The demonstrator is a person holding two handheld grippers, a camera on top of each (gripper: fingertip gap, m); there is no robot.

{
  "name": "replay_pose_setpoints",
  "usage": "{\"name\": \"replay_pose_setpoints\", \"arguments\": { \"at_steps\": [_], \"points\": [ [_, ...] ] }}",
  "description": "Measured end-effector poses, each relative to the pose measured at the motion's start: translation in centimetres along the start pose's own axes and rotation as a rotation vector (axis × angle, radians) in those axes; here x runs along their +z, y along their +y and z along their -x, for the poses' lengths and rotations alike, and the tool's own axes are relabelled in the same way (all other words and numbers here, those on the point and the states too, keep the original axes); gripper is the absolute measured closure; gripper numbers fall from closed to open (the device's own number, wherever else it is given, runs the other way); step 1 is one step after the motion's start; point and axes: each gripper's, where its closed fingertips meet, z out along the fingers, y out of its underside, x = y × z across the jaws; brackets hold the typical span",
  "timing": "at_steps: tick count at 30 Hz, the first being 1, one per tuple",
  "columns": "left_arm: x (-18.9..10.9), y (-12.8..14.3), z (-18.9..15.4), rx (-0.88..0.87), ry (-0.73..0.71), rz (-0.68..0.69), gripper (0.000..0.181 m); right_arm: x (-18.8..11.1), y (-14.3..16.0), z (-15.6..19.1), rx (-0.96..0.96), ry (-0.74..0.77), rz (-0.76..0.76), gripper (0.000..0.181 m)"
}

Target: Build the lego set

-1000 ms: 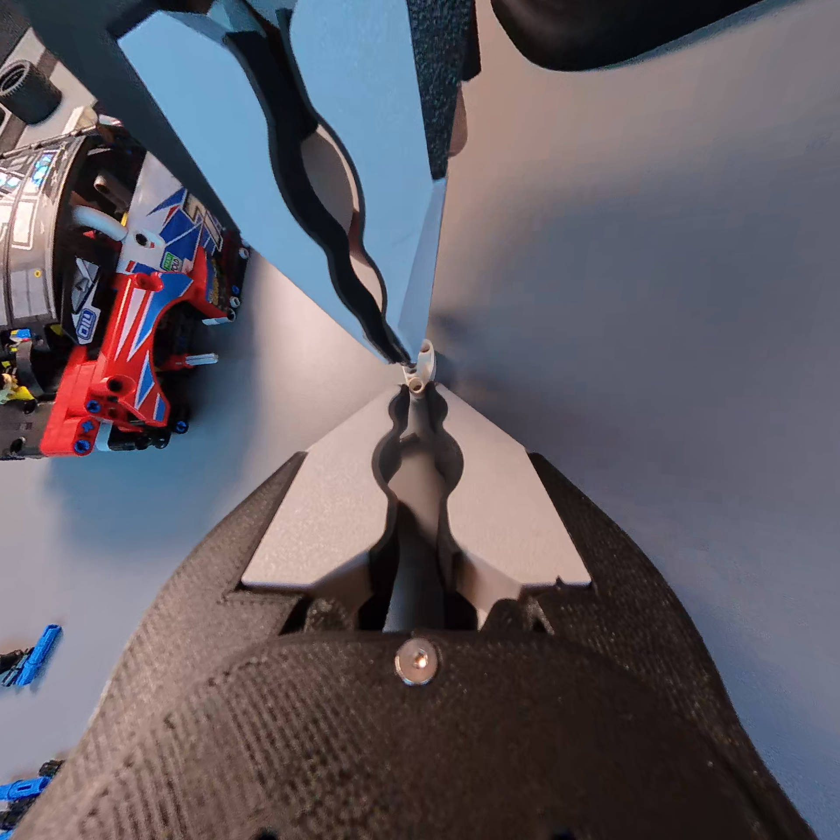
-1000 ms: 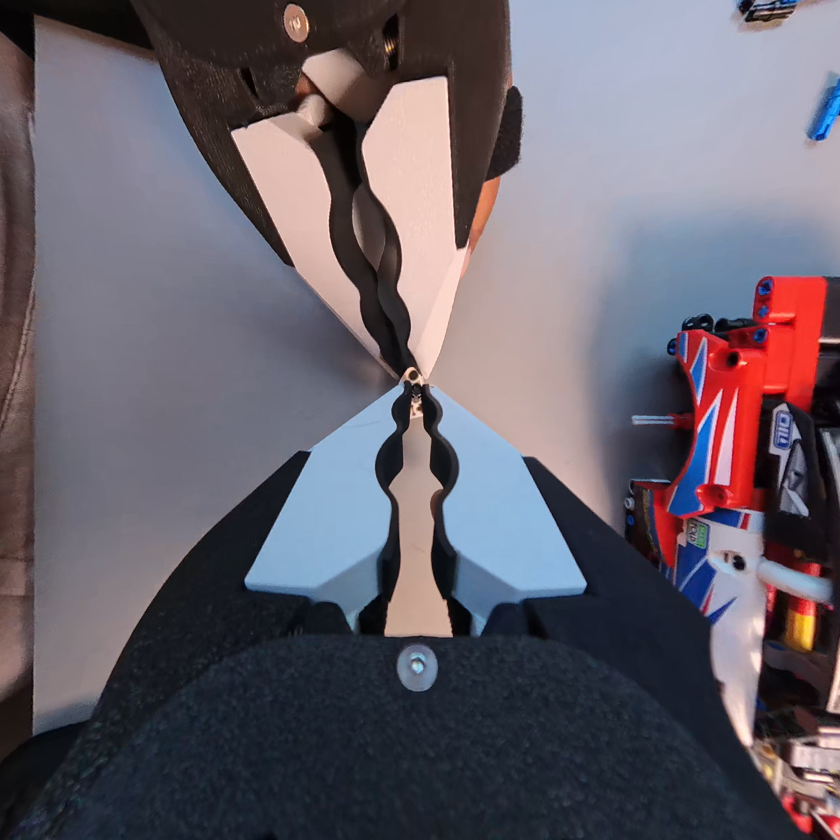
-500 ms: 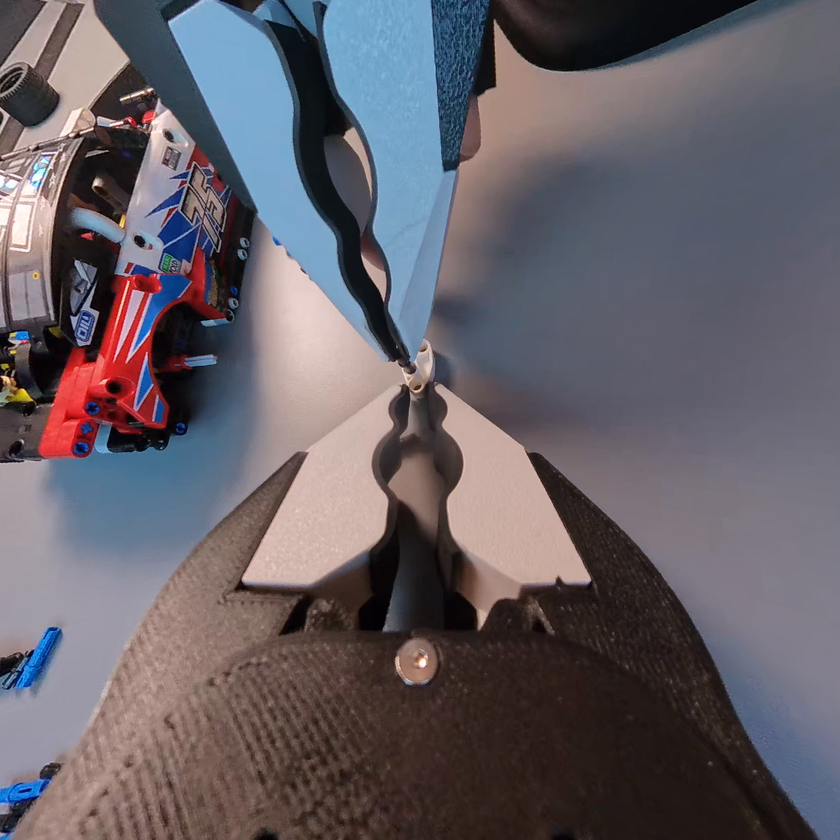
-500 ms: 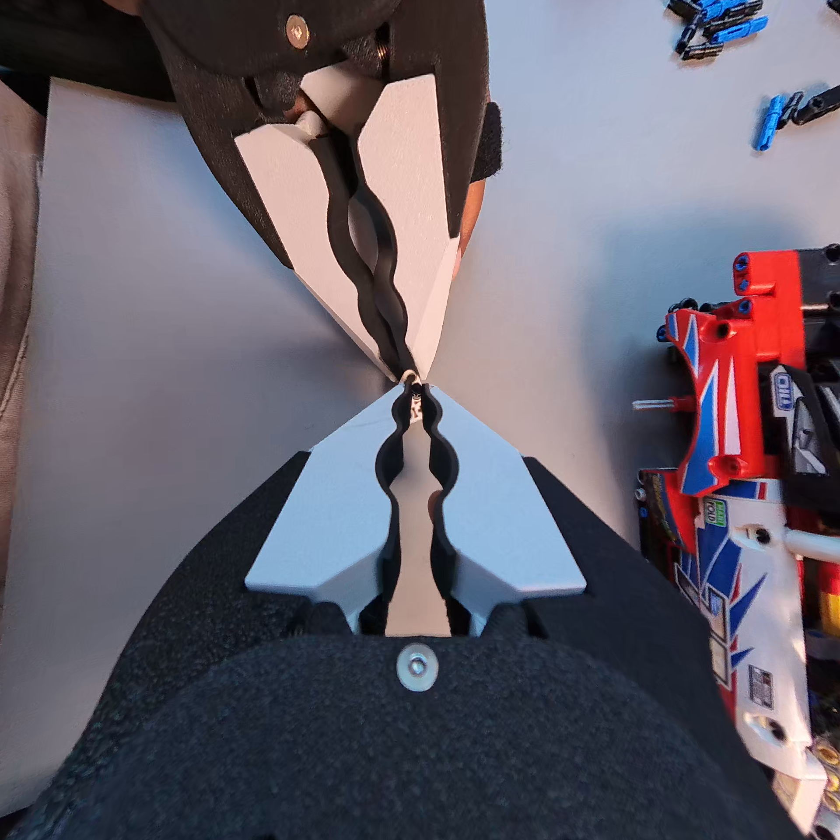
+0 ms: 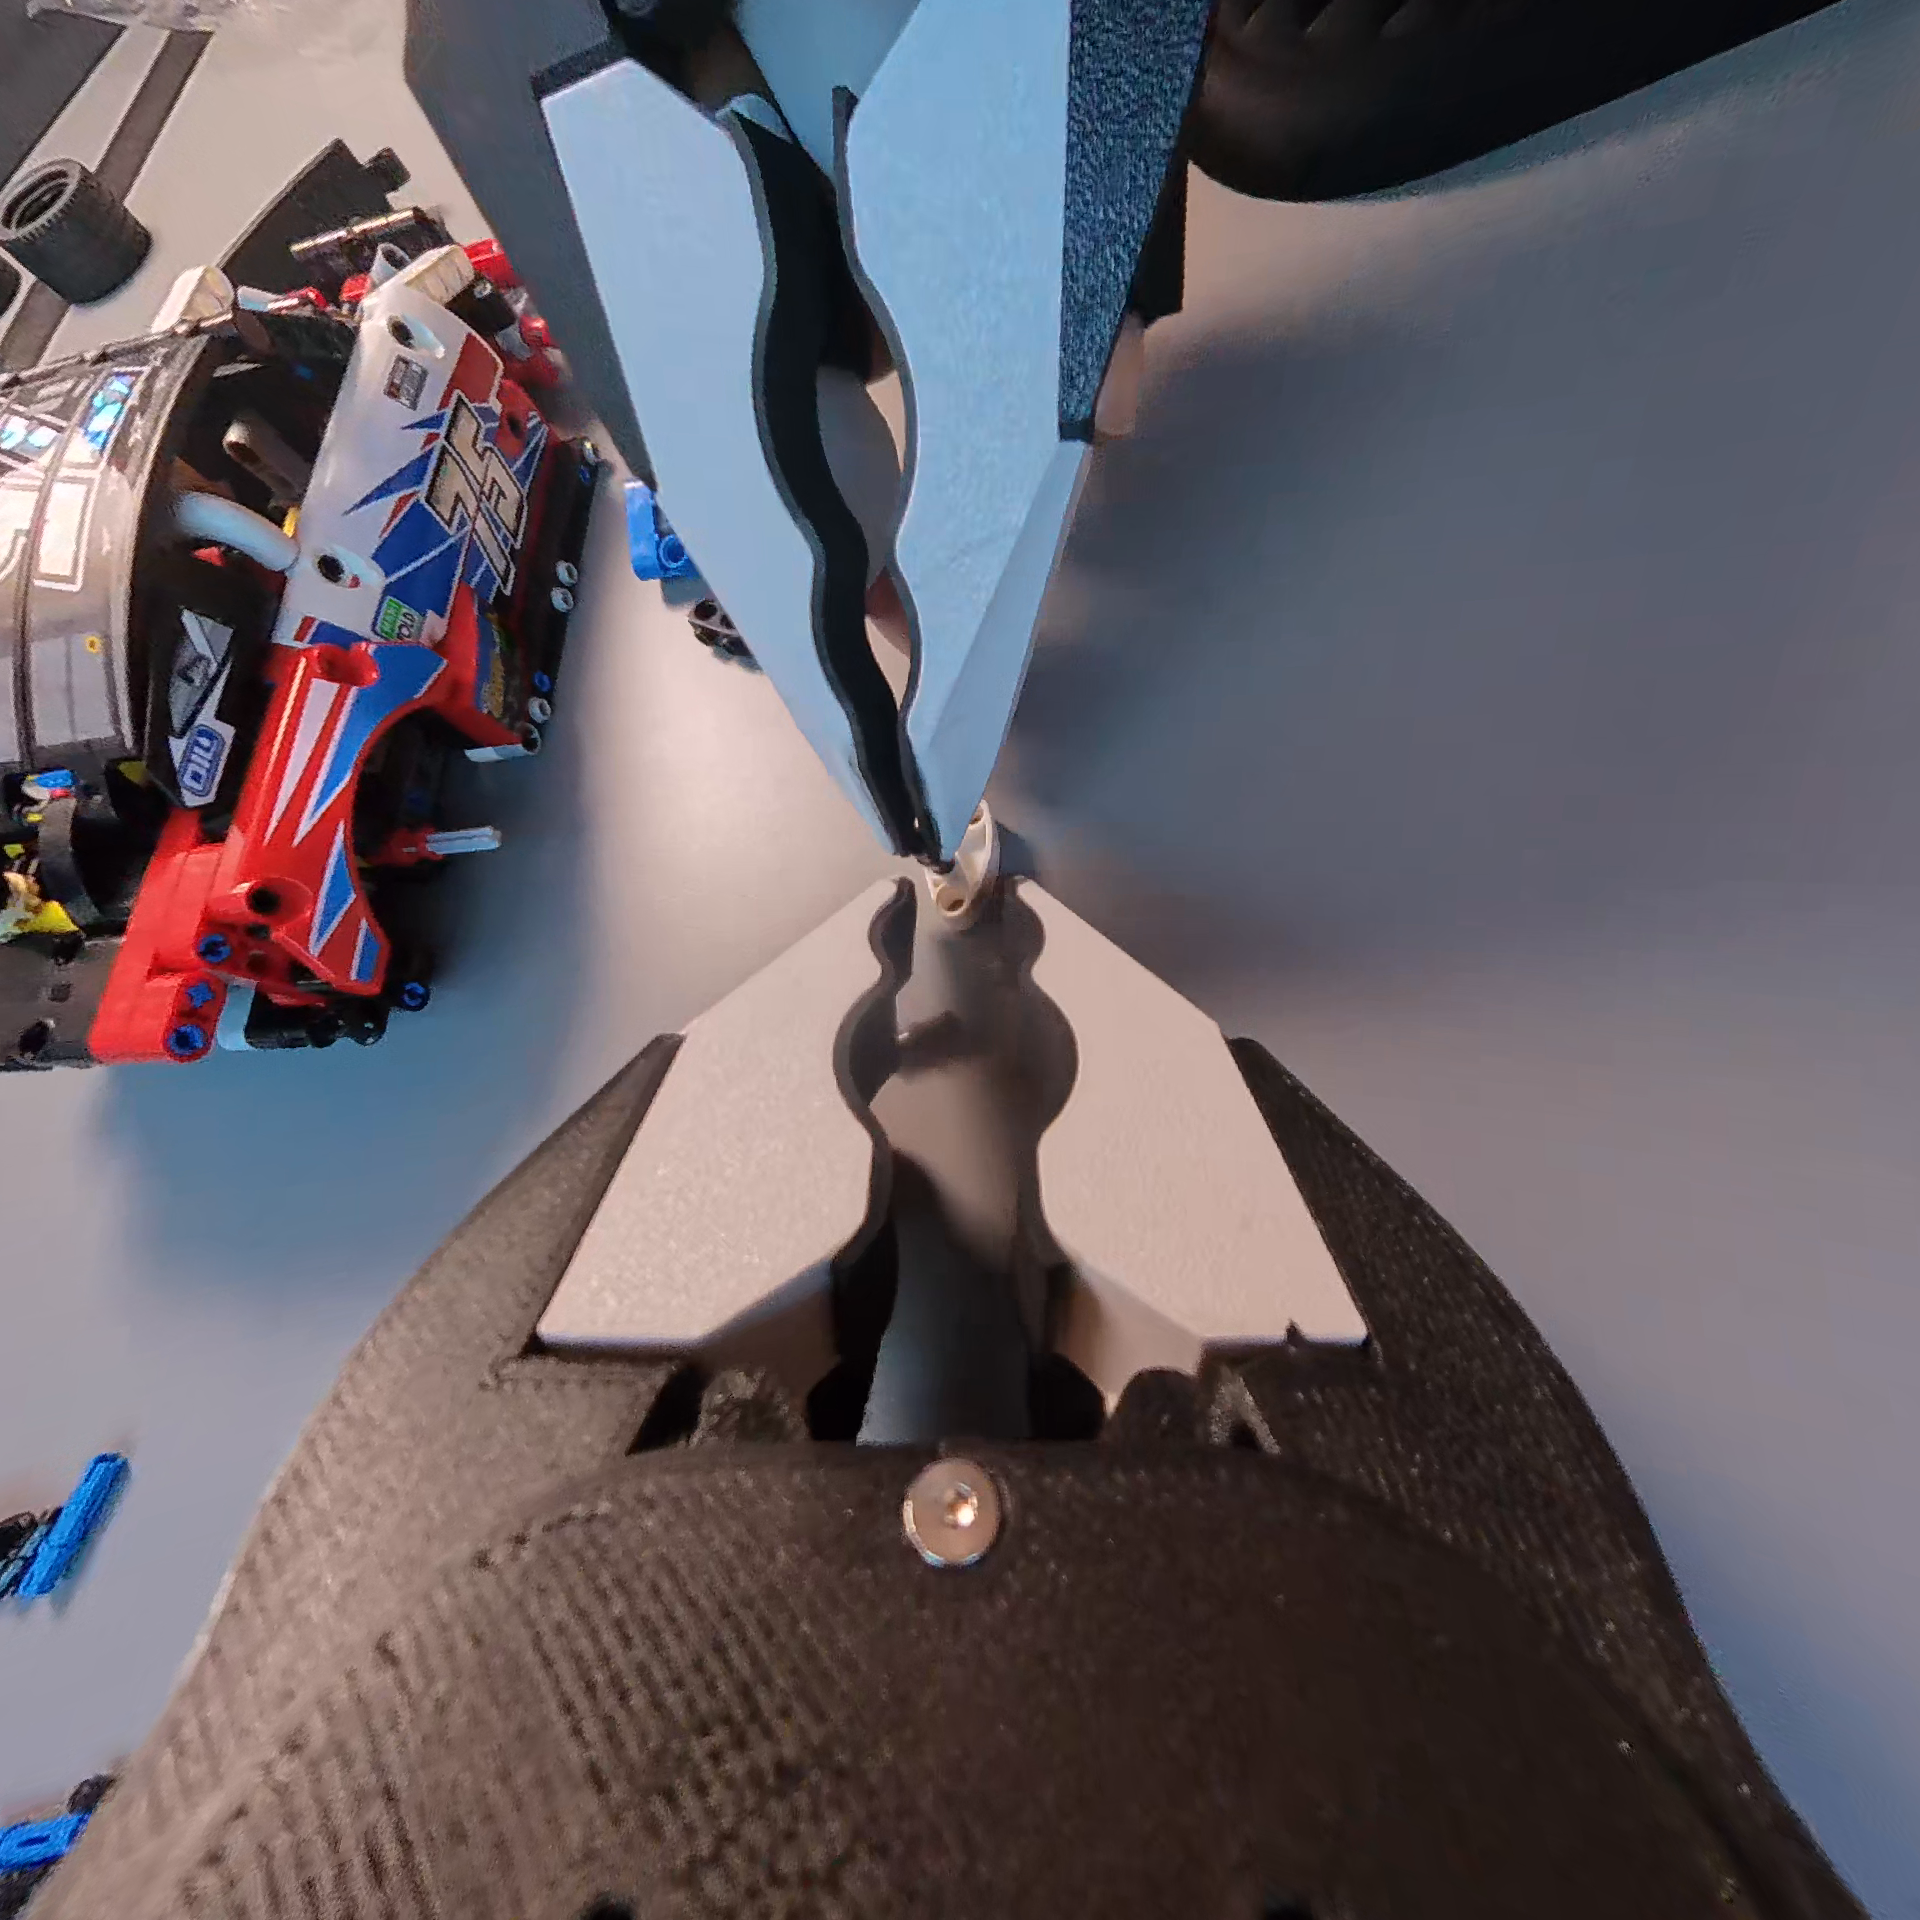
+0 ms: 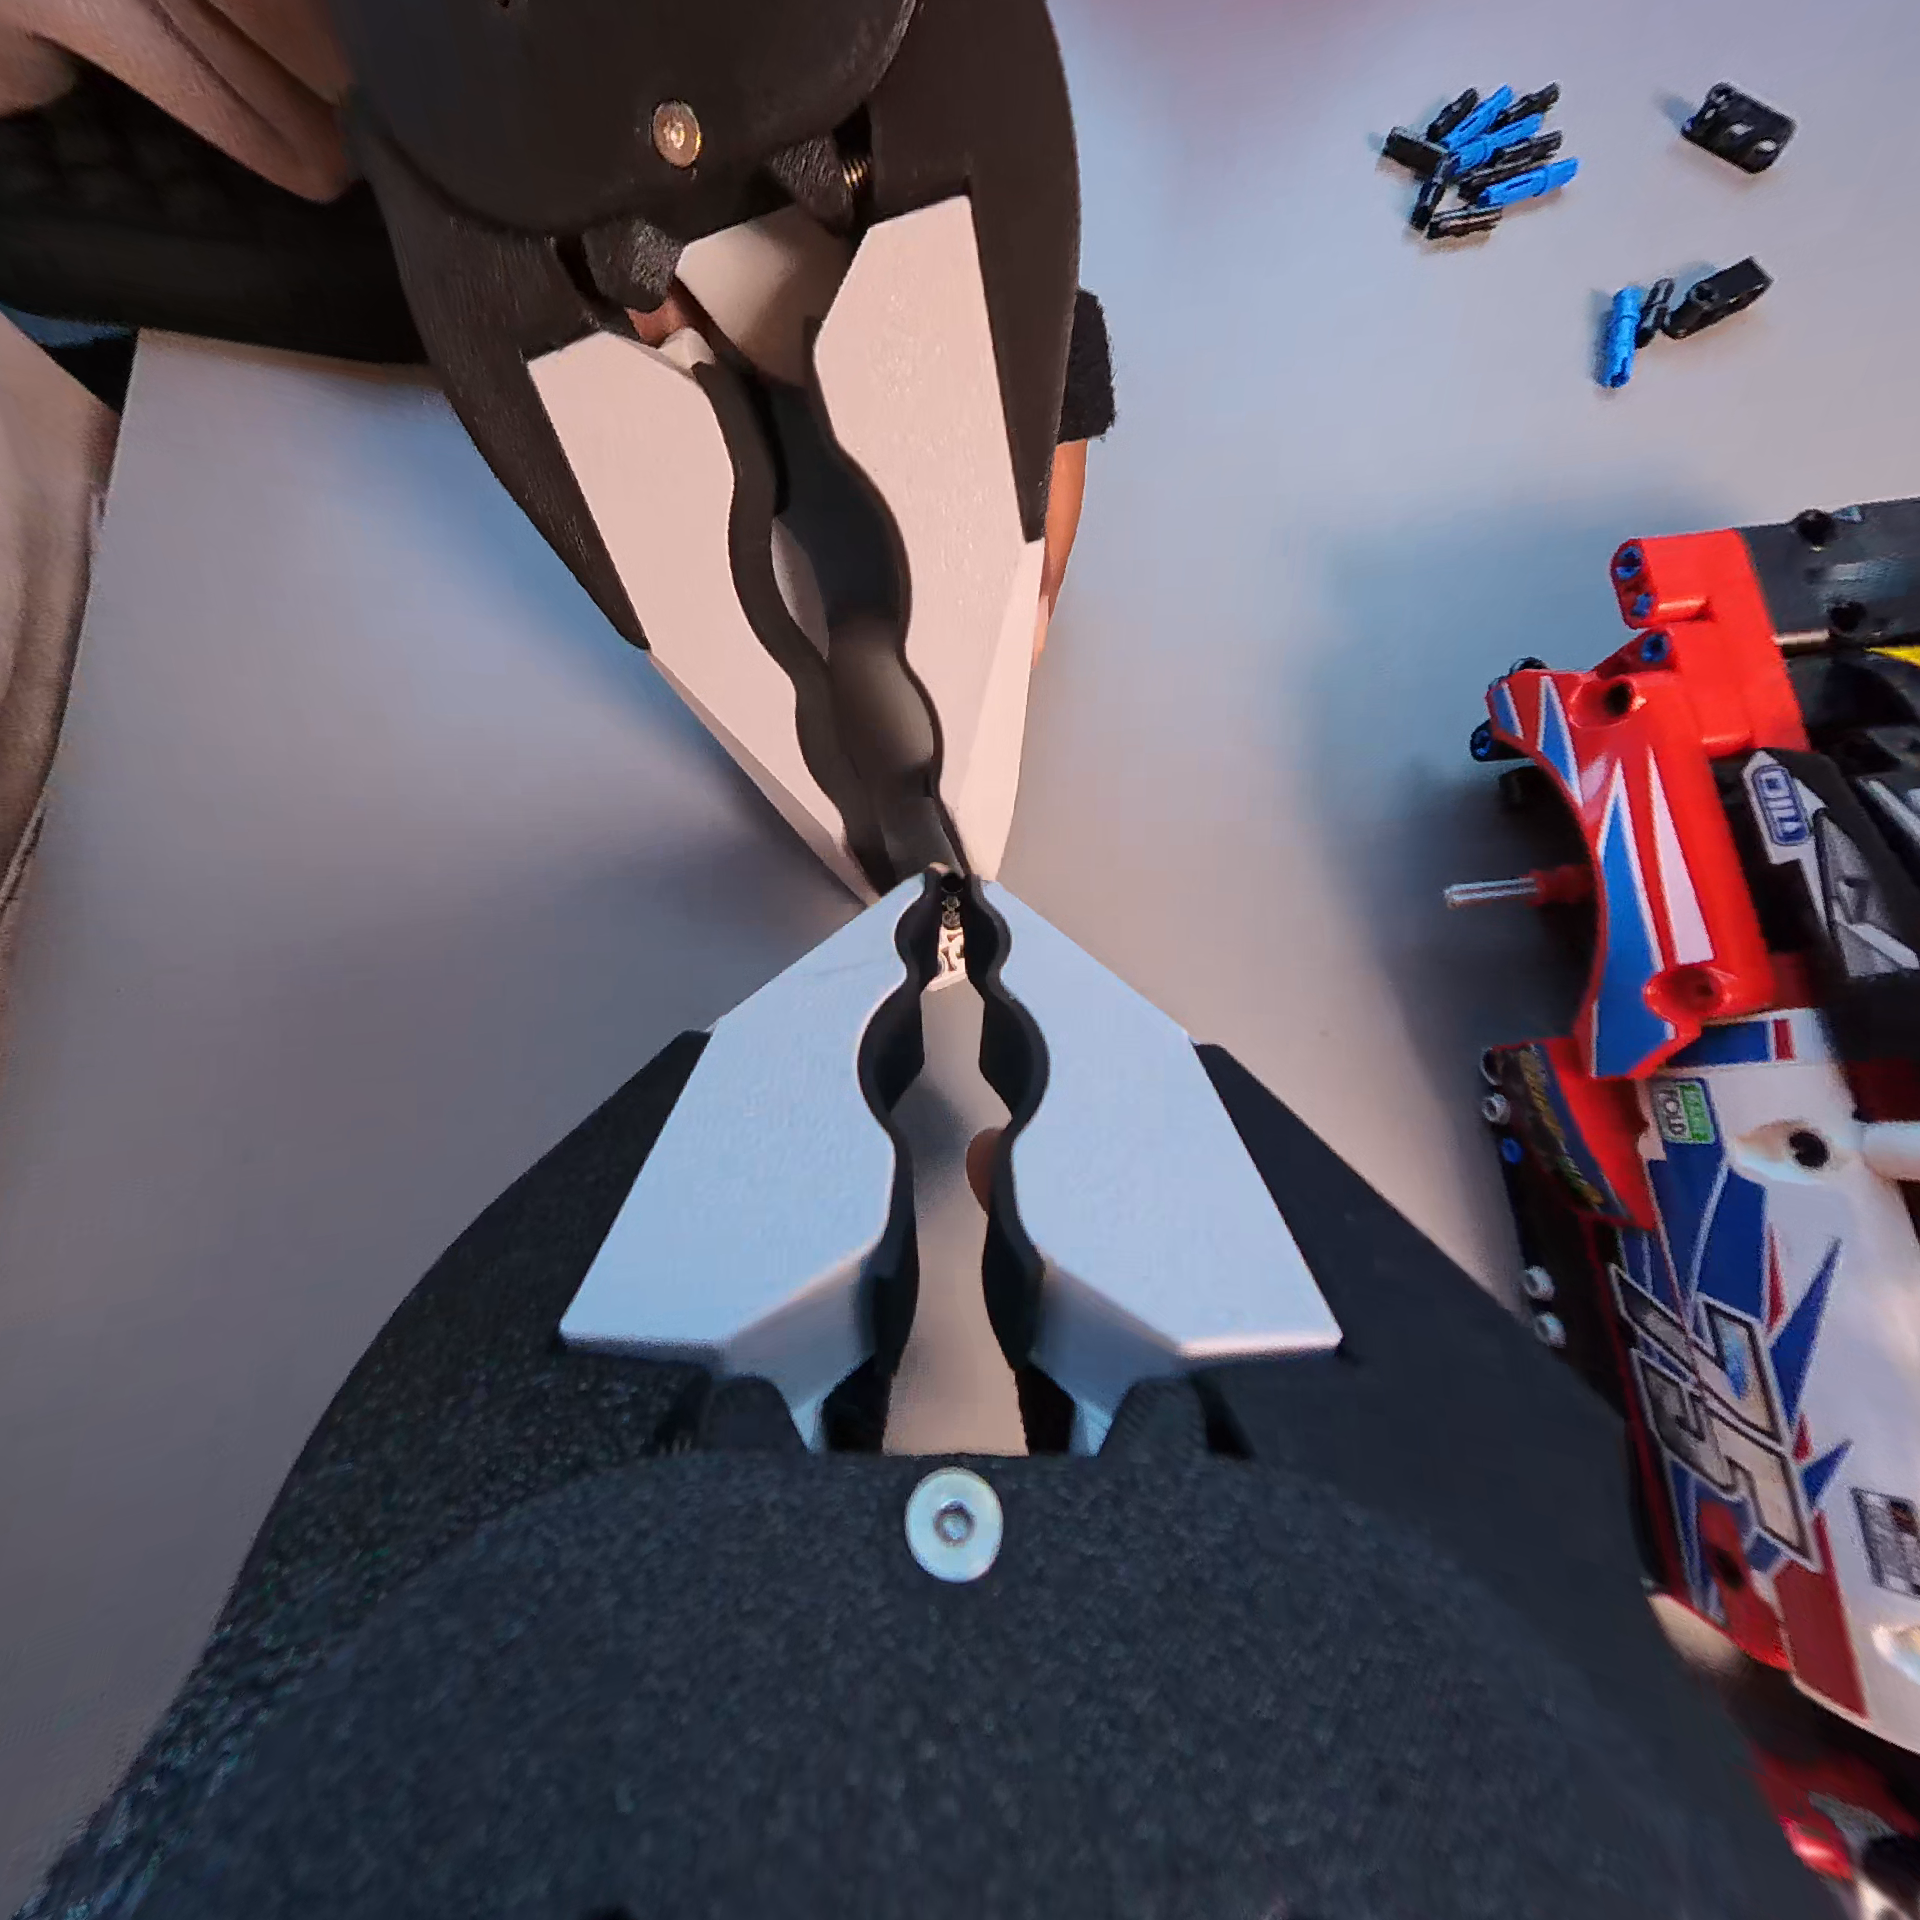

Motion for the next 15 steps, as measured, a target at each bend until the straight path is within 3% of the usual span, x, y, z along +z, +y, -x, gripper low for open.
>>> {"name": "replay_pose_setpoints", "arguments": {
  "at_steps": [1,7,15],
  "points": [
    [0.13,-0.07,-0.02,-0.002,0.003,0.002,0.168,0.0,-0.01,-0.01,0.018,0.005,-0.02,0.18],
    [0.4,-0.13,-0.02,-0.012,0.011,0.011,0.171,-0.39,0.27,0.0,0.071,0.016,-0.097,0.18],
    [0.44,-0.11,-0.01,-0.017,0.019,0.013,0.172,-0.09,0.15,-0.09,-0.03,0.022,0.004,0.18]
  ]
}}
